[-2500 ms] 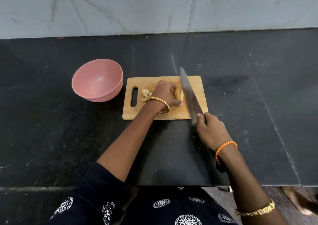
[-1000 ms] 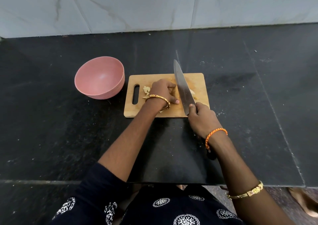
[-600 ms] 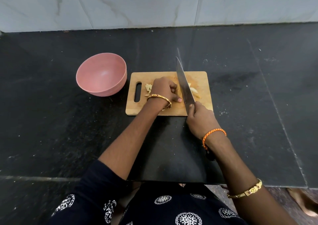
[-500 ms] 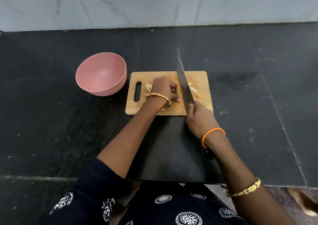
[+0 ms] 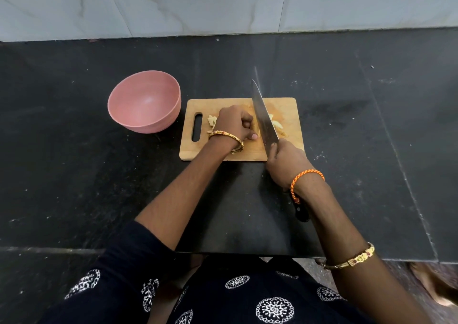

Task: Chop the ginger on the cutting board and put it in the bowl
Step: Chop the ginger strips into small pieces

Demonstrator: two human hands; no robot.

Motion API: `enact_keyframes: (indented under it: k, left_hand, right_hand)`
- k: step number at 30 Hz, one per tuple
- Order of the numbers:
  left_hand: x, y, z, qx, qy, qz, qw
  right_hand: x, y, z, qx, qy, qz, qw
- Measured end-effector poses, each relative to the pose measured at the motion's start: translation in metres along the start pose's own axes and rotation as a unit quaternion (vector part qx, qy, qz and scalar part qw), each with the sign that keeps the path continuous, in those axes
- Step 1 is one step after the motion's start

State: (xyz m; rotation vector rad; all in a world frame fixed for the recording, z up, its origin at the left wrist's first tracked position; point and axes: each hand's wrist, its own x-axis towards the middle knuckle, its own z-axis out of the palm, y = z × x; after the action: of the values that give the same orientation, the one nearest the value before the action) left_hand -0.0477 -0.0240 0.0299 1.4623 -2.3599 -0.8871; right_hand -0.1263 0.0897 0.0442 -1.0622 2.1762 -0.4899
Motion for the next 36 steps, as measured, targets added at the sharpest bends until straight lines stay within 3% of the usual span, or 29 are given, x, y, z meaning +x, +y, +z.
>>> enact_keyframes:
  k: [13, 19, 36]
  left_hand:
    - [-0.003, 0.0, -0.002, -0.028, -0.022, 0.0, 0.999]
    - [0.0, -0.002, -0.003, -0.042, -0.034, -0.005, 0.999]
    - [0.003, -0.007, 0.0, -0.048, -0.025, -0.007, 0.999]
  right_hand:
    - [-0.059, 0.027, -0.008, -0.038, -0.062, 0.042, 0.996]
    - [-0.057, 0.02, -0.014, 0.033, 0.039, -0.003, 0.999]
    - [-0.014, 0.003, 0.016, -0.006, 0.042, 0.011, 0.999]
